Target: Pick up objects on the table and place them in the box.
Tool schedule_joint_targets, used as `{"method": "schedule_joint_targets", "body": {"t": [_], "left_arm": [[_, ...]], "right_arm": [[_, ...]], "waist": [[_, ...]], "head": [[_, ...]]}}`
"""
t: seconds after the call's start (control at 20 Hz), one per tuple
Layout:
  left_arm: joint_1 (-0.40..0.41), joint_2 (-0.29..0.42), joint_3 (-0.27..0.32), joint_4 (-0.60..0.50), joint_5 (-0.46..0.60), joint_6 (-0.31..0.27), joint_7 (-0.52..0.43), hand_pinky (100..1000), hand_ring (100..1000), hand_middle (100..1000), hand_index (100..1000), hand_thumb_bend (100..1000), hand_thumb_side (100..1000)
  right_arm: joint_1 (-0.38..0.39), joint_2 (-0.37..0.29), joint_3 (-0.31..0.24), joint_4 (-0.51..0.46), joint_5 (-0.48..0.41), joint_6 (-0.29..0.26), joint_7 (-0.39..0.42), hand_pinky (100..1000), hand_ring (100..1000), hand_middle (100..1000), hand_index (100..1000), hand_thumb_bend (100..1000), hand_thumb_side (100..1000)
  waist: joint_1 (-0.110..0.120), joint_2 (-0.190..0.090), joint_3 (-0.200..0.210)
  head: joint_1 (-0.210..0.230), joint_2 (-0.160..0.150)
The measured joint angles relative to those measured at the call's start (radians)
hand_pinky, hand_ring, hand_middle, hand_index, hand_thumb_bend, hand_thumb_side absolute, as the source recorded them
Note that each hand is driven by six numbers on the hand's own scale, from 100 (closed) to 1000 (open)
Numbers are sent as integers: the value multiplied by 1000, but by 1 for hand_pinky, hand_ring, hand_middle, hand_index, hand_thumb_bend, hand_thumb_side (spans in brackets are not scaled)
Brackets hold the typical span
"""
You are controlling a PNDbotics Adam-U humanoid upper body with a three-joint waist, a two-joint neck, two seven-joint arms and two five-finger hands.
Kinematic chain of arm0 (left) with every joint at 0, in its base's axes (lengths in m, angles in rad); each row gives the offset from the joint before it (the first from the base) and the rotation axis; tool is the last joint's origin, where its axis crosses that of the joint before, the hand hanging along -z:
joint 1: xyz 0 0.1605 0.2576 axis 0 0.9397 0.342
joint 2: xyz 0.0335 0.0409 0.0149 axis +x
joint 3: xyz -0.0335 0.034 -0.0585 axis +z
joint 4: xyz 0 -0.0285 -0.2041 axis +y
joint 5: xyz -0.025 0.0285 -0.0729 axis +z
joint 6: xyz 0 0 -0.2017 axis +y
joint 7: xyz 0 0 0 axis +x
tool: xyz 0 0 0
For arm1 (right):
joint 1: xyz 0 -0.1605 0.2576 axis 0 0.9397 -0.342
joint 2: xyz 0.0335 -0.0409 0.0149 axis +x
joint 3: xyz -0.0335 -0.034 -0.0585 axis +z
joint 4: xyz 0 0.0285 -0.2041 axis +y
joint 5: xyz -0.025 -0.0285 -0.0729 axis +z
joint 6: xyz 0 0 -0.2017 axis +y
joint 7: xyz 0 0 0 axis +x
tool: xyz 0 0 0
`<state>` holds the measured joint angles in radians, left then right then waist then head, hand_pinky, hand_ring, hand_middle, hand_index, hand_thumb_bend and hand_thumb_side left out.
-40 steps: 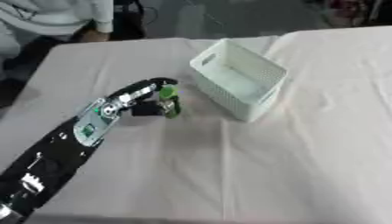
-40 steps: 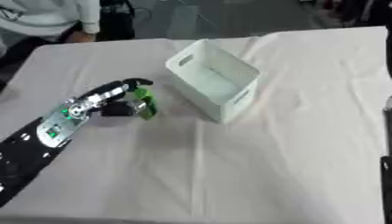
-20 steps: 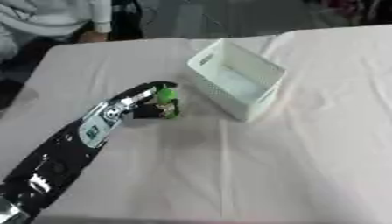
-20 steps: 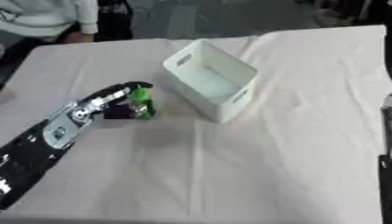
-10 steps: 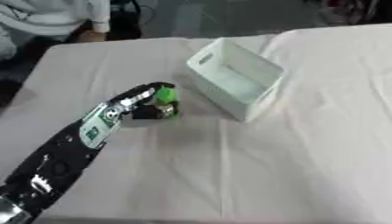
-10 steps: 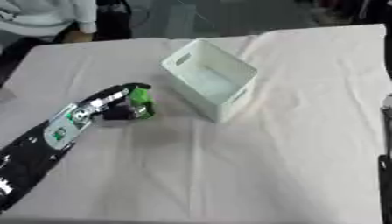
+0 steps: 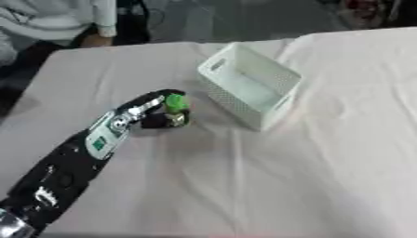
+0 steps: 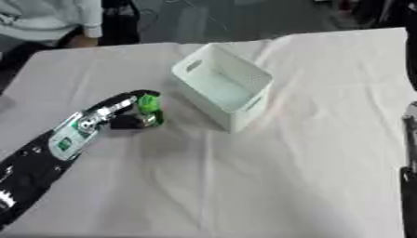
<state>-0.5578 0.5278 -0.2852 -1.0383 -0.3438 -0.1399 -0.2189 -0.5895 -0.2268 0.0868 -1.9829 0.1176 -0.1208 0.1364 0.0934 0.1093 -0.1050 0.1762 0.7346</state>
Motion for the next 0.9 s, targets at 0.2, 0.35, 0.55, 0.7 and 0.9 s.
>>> {"method": "schedule_joint_targets", "body": {"t": [0.2, 0.35, 0.55, 0.7, 0.9], "left_arm": [[-3, -2, 5, 9, -6, -4, 3, 989, 851, 977, 1000, 329, 678], [-8, -8, 6, 15, -12, -4, 3, 989, 851, 977, 1000, 328, 676], [-10, -10, 9, 21, -17, -7, 6, 976, 848, 975, 1000, 320, 670], [-12, -13, 12, 26, -23, -8, 7, 955, 835, 973, 1000, 312, 658], [-16, -18, 18, 33, -32, -11, 11, 890, 780, 946, 1000, 289, 644]], "right_arm": [[0, 0, 2, 0, 0, 0, 0, 413, 335, 444, 550, 100, 1000], [0, 0, 2, 0, 0, 0, 0, 413, 335, 443, 550, 100, 1000], [-1, 0, 2, 0, 0, 0, 0, 413, 335, 443, 550, 100, 1000], [-1, 0, 2, 0, 0, 0, 0, 413, 335, 443, 550, 100, 1000], [-1, 0, 2, 0, 0, 0, 0, 413, 335, 443, 550, 100, 1000]], "waist": [[0, 0, -1], [0, 0, -1], [0, 0, -3], [0, 0, -3], [0, 0, -3]], "head": [[0, 0], [0, 0], [0, 0], [0, 0], [0, 0]]}}
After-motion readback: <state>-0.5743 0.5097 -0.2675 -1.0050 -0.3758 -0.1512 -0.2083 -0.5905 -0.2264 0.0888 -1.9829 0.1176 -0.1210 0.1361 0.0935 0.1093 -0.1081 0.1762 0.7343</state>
